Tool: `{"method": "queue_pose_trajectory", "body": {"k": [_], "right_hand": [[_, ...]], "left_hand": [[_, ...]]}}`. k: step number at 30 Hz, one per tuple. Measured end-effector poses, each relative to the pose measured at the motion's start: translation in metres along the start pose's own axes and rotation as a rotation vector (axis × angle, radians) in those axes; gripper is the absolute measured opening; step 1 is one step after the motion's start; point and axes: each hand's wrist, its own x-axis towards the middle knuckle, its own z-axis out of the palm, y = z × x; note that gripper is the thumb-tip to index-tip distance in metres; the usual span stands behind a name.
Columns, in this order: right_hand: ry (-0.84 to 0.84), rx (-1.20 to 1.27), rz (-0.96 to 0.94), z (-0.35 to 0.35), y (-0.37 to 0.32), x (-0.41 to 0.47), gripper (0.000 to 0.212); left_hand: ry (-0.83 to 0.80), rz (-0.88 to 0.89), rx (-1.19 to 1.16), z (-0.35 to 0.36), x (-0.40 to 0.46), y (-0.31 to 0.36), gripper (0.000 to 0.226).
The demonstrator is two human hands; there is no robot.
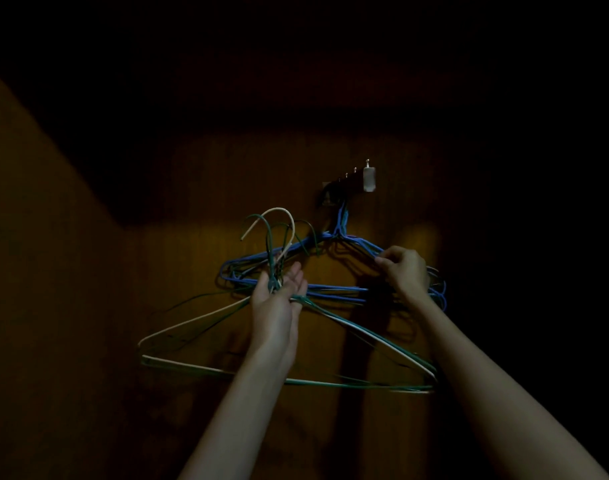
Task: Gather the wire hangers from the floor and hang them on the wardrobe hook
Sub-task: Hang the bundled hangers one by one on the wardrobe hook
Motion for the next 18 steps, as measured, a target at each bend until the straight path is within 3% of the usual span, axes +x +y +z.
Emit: {"method": "queue_pose_trajectory", "body": {"k": [9,18], "right_hand": [[0.041,0.06,-0.009,-0.002,0.002,-0.007,0.011],[0.128,-0.088,-0.103,-0.021,0.0,-0.021,0.024]], "left_hand": [[0.018,-0.014,-0.009,-0.003,-0.002,-0.001,0.059],[0.018,-0.02,-0.03,0.003,-0.012,0.0,0.059]]}}
